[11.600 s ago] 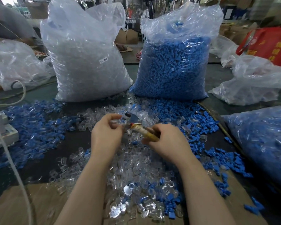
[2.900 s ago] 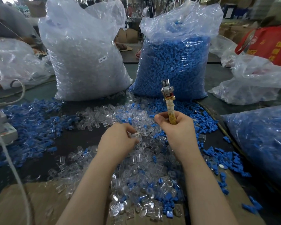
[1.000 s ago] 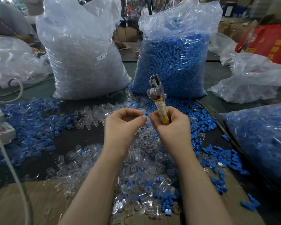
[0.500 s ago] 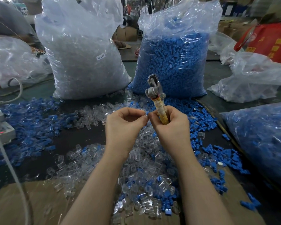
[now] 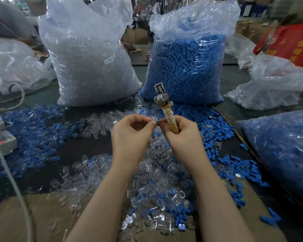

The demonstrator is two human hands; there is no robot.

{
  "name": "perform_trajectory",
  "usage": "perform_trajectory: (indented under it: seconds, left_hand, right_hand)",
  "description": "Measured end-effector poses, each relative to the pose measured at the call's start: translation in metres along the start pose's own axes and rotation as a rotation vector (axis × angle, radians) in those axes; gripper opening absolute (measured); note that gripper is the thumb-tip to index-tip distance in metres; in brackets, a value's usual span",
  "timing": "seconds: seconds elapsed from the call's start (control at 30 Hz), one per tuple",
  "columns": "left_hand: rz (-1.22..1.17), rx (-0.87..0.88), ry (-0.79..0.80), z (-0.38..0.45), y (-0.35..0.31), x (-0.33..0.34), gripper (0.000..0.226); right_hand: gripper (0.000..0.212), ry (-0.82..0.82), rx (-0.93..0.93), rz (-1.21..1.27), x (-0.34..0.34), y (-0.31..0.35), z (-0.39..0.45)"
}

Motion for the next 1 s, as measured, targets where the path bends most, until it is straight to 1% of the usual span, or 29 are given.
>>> perform_trajectory:
  seconds: [0.17,0.27,0.37,0.5,0.67,0.83,1.0]
  left_hand:
    - [-0.13,-0.012,0.034,0.004,0.004,-0.001,0.007]
    - [-0.208,0.0,0.034,0.005,0.004,-0.003,0.006]
    - [-0.274,0.018,0.028,0.006,0.002,-0.007,0.006]
    - [-0.284,0.057,0.018,0.007,0.0,-0.01,0.007]
    - [-0.291,0.083,0.017,0.007,-0.001,-0.012,0.01]
    - [-0.307,0.103,0.038,0.007,-0.002,-0.011,0.01]
    - [-0.324,0.096,0.058,0.008,-0.002,-0.012,0.011]
  right_hand:
    - [0.001,0.117,0.11,-0.027,-0.003,-0.005,-0.001]
    - [0.01,0.172,0.148,-0.084,-0.005,-0.009,-0.003]
    - [0.011,0.241,0.172,-0.1,-0.003,-0.01,-0.005]
    - [0.017,0.318,0.193,-0.12,0.001,-0.01,-0.008]
    - [0.021,0.347,0.196,-0.117,0.003,-0.01,-0.009]
    - [0.019,0.36,0.182,-0.15,0.004,-0.009,-0.01]
    - [0.022,0.383,0.172,-0.184,0.006,-0.009,-0.011]
Point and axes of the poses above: each hand's wrist, its own z-axis towards the middle knuckle, its own x-axis out of the palm, y = z × x, the point moved 7 cm from there along z, towards the middle knuckle, and after that the axes turned 13 degrees about z, right-handed, at the moved point
